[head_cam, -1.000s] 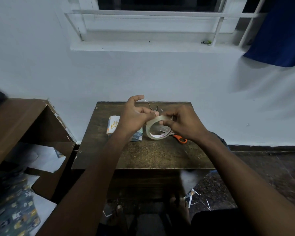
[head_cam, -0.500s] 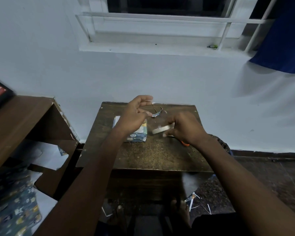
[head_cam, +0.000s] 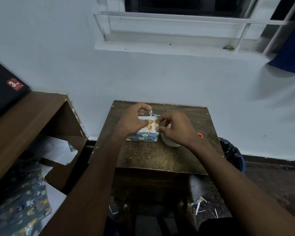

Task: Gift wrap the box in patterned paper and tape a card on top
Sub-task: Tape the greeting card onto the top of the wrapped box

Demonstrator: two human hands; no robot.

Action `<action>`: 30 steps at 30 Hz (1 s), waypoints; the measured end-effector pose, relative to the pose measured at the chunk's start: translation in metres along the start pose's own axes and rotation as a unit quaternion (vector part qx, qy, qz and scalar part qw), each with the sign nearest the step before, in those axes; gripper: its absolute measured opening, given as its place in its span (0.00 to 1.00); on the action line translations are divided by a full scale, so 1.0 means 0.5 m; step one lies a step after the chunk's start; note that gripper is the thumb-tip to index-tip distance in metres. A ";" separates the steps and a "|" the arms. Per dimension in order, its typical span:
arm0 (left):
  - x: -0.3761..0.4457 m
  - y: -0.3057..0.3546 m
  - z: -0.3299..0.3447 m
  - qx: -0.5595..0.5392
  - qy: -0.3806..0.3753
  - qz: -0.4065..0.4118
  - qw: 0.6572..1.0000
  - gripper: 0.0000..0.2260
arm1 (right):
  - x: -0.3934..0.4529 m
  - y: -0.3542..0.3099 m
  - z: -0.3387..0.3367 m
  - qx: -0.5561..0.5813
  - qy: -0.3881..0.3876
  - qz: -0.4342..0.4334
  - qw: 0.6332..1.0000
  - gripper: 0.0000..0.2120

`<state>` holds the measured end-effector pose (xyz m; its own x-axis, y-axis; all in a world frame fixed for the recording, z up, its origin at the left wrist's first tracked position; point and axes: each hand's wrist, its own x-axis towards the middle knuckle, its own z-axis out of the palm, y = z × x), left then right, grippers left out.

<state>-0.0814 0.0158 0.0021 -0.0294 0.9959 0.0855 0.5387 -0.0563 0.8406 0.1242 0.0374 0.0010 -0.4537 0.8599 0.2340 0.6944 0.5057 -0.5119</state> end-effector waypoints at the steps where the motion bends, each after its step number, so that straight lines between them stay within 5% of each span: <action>1: 0.001 -0.005 0.001 -0.006 -0.013 -0.003 1.000 0.24 | 0.001 -0.002 0.006 0.002 -0.002 0.002 1.000 0.11; 13: 0.001 -0.014 0.008 -0.027 -0.023 -0.016 0.999 0.29 | 0.001 -0.004 0.023 0.018 0.007 -0.007 1.000 0.13; 30: 0.010 -0.019 0.011 -0.014 -0.034 -0.039 0.999 0.23 | 0.000 -0.023 0.032 -0.049 0.012 -0.019 0.999 0.12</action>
<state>-0.0822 0.0216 -0.0085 -0.0122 0.9998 -0.0169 0.5131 0.0208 0.8581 0.1074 0.0306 -0.0063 -0.4682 0.8408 0.2718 0.7289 0.5413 -0.4191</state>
